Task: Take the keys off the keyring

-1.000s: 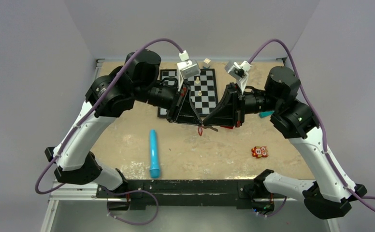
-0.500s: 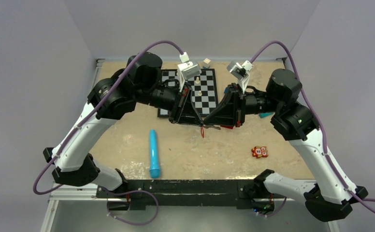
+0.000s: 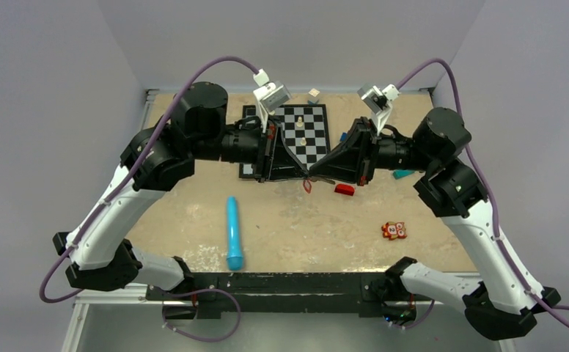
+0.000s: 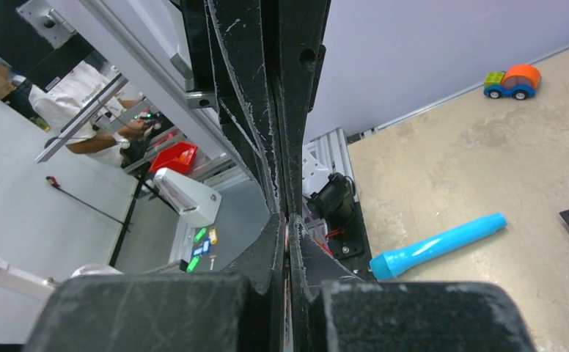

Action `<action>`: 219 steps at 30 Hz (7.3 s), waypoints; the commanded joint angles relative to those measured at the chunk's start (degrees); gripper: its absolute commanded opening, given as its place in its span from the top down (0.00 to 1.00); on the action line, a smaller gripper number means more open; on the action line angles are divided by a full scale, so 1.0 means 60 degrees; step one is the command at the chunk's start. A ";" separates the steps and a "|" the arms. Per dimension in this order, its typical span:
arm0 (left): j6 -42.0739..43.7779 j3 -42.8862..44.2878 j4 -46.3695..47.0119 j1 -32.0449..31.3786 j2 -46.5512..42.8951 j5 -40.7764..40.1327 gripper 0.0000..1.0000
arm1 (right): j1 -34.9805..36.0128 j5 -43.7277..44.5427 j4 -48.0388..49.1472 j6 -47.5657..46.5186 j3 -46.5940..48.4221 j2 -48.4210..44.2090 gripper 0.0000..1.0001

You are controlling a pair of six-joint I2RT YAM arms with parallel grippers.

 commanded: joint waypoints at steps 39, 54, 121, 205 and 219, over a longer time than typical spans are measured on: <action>0.0286 -0.0282 0.0402 -0.0212 -0.0392 -0.0257 1.00 | 0.0099 0.0146 -0.0823 -0.0987 0.0708 -0.0195 0.65; 0.0330 -0.0344 0.0366 -0.0199 -0.0525 -0.0411 1.00 | 0.0102 0.0125 -0.0420 -0.0614 0.0003 -0.0421 0.71; 0.2882 0.2486 -0.2672 0.0138 0.1232 0.0986 0.80 | 0.0107 -0.0004 -0.0948 -0.0640 0.0267 -0.0151 1.00; 0.2159 0.1330 -0.1105 0.0211 -0.0102 0.0118 0.45 | 0.0100 0.0856 -0.1744 -0.1103 0.0381 -0.0246 1.00; 0.2119 0.1384 -0.1028 0.0211 0.0638 0.0905 0.53 | 0.0107 0.0585 -0.1493 -0.0965 0.0277 -0.0407 1.00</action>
